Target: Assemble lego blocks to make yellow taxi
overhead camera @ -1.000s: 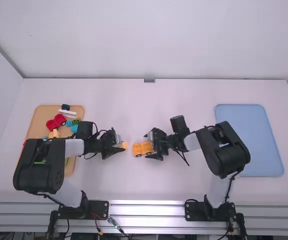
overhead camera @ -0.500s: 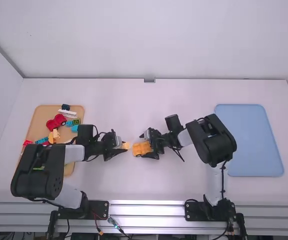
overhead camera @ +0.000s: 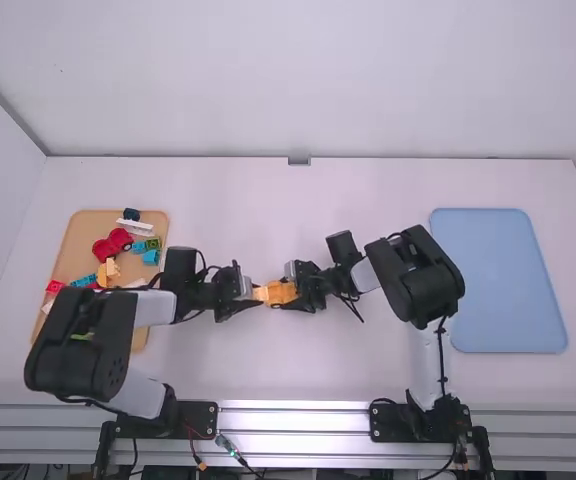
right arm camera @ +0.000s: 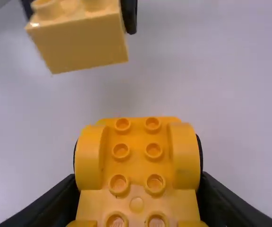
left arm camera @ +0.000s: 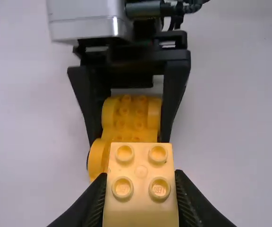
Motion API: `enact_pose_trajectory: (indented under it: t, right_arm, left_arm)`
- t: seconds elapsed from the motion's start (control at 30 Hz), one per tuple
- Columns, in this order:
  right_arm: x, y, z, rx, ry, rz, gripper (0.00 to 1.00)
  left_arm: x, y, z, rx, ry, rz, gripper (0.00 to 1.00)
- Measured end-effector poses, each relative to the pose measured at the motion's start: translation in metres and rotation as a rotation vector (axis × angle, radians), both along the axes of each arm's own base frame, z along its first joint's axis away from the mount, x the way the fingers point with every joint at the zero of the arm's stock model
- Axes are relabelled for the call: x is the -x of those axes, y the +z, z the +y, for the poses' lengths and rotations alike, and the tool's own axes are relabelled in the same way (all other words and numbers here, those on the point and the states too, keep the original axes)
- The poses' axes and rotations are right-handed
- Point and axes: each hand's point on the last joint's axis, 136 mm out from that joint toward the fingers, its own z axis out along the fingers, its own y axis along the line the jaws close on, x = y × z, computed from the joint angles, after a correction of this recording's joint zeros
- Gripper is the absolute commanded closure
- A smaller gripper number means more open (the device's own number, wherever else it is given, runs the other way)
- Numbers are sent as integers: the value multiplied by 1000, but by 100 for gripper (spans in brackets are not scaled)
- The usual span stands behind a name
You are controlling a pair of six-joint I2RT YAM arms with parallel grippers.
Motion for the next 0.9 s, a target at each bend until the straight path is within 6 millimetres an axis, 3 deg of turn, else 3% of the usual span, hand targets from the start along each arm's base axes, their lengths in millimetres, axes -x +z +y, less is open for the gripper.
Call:
enact_pose_trajectory:
  t: [0.13, 0.2, 0.53, 0.9]
  right_arm:
    - [0, -2, -1, 10, -5, 6, 39]
    - [1, -2, -1, 12, -4, 10, 39]
    - [-12, -1, -14, 12, -49, 23, 39]
    - [-33, 0, -25, 15, -133, 24, 33]
  left_arm:
    - [-7, 1, -5, -15, 14, -13, 87]
    - [-10, 1, -5, -16, 19, 0, 98]
    - [-39, -13, -19, 17, -46, 90, 98]
    - [-61, -1, -44, -39, -88, 8, 98]
